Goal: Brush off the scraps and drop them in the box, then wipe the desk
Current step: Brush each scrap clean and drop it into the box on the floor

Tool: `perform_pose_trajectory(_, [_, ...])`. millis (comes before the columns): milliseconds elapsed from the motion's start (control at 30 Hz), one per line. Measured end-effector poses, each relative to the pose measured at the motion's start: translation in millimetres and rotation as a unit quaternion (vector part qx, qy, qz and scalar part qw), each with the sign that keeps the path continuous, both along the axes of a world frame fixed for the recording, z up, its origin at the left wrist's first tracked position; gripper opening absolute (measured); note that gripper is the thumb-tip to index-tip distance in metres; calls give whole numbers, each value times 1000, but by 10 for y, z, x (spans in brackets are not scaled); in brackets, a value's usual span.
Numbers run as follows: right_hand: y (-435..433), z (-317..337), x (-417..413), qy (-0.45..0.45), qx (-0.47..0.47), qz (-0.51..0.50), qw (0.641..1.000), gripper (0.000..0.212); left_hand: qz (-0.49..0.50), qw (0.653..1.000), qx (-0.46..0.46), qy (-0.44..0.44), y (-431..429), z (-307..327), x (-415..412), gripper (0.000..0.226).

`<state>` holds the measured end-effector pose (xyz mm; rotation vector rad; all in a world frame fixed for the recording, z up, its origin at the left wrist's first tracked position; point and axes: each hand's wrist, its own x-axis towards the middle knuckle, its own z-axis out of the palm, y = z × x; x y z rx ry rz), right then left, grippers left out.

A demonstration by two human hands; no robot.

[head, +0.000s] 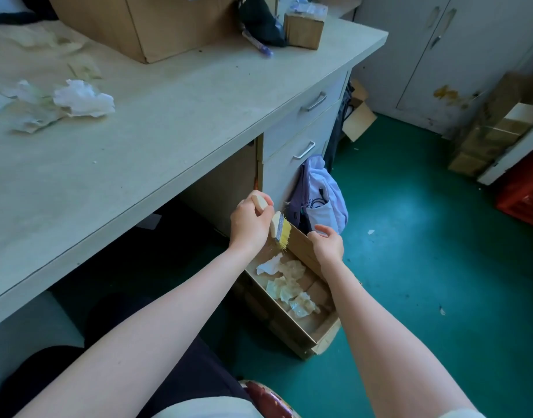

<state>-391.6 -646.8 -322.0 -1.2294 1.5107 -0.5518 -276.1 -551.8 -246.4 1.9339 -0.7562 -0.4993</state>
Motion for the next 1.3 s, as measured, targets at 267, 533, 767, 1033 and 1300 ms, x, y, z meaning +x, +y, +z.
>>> perform_pose_trajectory(267, [-120,557,191,-79,-35,-33,996,33,-19,993,-113,14,27,565,105,7])
perform_pose_trajectory(533, [-262,1412,449,-207,-94,-20,974,29,-9,948,-284,143,71,1533,177,26])
perform_pose_trajectory(767, [-140,2004,667,-255,-128,18,958,28,67,923,-347,151,331,1999,712,14])
perform_pose_trajectory(1033, [162,2474,1243,-283,-129,101,945,25,140,901,-392,120,729,2210,1254,20])
perform_pose_trajectory(1300, [625,2590,1904,-275,-116,183,937,21,200,891,-402,70,1259,2387,1708,21])
